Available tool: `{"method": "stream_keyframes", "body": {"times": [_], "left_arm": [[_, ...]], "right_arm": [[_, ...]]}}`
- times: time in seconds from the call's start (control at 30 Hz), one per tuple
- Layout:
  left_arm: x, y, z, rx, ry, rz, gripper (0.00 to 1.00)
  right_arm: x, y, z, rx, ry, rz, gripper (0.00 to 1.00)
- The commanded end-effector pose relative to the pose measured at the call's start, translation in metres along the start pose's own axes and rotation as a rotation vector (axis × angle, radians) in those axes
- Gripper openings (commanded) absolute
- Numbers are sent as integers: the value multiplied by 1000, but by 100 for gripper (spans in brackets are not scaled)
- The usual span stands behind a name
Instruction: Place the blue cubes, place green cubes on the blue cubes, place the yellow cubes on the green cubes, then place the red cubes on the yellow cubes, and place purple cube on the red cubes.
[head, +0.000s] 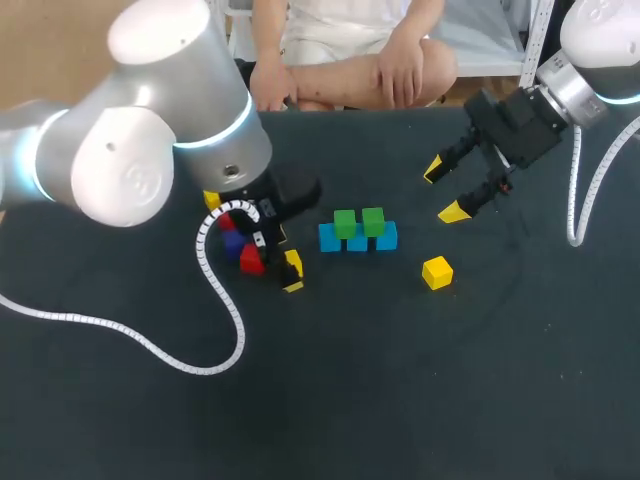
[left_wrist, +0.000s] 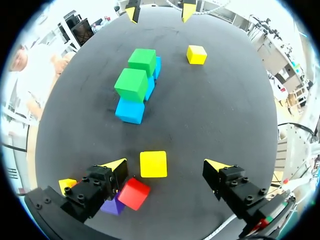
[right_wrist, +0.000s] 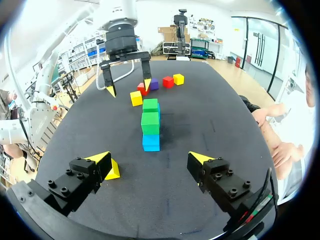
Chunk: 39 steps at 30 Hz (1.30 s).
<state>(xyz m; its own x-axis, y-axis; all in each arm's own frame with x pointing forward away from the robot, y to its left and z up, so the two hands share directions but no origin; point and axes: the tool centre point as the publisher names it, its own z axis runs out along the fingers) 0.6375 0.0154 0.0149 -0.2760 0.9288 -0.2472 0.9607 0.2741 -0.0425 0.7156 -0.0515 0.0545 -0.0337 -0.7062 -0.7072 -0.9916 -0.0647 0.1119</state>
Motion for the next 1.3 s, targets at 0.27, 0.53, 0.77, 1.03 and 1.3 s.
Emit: {"method": "stream_keyframes", "body": {"times": [0.27,0.53,0.77,1.03,1.3], "left_arm": [[-3,7,10,27,19,0,100],[1,5,12,33,22,-8,100],[3,6,12,31,24,-10,100],[3,7,11,29,23,-6,94],[3,7,15,38,21,0,47]], "right_arm": [[0,1,0,3,0,0,100],[0,1,0,3,0,0,100],[0,1,0,3,0,0,100],[0,1,0,3,0,0,100],[0,1,0,3,0,0,100]]}}
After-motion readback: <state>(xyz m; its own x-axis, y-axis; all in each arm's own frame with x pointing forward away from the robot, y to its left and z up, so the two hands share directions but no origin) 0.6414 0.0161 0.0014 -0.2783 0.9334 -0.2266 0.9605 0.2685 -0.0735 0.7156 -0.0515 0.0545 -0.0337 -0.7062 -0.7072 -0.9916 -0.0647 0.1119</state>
